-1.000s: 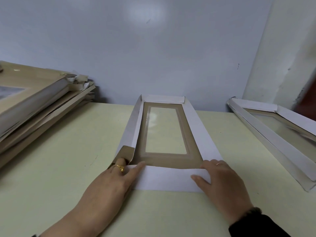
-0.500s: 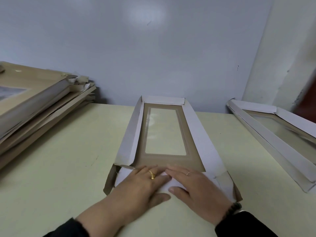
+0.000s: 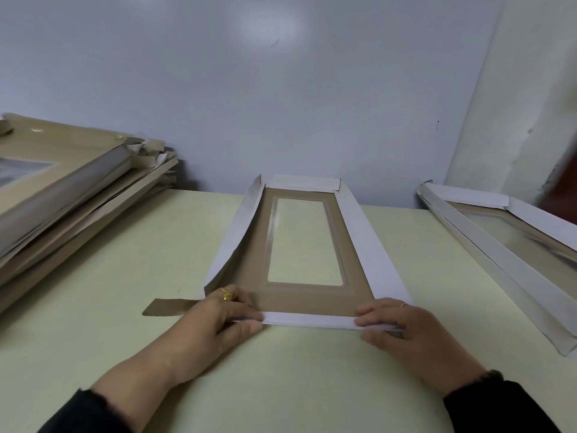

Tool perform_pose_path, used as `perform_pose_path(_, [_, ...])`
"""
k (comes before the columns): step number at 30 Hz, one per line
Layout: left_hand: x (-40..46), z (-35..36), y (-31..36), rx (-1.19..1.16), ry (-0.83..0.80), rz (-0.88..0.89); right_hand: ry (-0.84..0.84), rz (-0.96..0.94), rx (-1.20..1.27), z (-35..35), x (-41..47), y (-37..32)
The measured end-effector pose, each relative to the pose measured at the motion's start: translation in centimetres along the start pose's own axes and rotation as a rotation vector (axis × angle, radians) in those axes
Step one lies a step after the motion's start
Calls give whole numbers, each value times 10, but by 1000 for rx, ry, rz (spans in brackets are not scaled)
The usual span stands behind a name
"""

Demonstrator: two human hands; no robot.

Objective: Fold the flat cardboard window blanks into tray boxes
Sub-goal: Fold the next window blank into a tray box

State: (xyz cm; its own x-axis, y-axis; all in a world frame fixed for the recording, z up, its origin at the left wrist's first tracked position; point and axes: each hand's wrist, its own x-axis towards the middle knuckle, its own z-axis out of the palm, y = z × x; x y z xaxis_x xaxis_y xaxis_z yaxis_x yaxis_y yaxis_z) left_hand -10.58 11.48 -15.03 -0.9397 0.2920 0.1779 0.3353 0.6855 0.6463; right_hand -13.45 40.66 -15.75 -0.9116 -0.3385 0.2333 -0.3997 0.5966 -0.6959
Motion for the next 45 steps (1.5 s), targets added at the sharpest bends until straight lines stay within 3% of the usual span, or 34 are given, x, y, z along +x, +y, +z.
perform_pose_path(4, [2,2,3,73,80,18,63,-10,-105,3,2,-3])
perform_pose_path(8, [8,12,7,370,208,3,118,-37,-285,8,6,-4])
perform_pose_path(14, [18,31,11,658,150,-83,202,-127,-574,18,16,-12])
perform_pose_path(16, [21,36,9,655,79,-108,223,-194,-680,21,18,-14])
perform_pose_path(21, [26,37,9,519,-76,-198,-191,-138,-587,41,21,-7])
perform_pose_path(24, [27,37,6,500,-116,-222,-281,-78,-545,41,22,-2])
perform_pose_path(31, [33,38,6,458,-3,-179,-211,-77,-531,38,34,2])
perform_pose_path(38, [21,26,12,469,209,23,182,-173,-567,30,17,-18])
perform_pose_path(42, [13,21,21,395,208,26,34,-90,-597,27,11,-17])
perform_pose_path(45, [9,19,21,304,156,-17,66,-114,-523,27,9,-17])
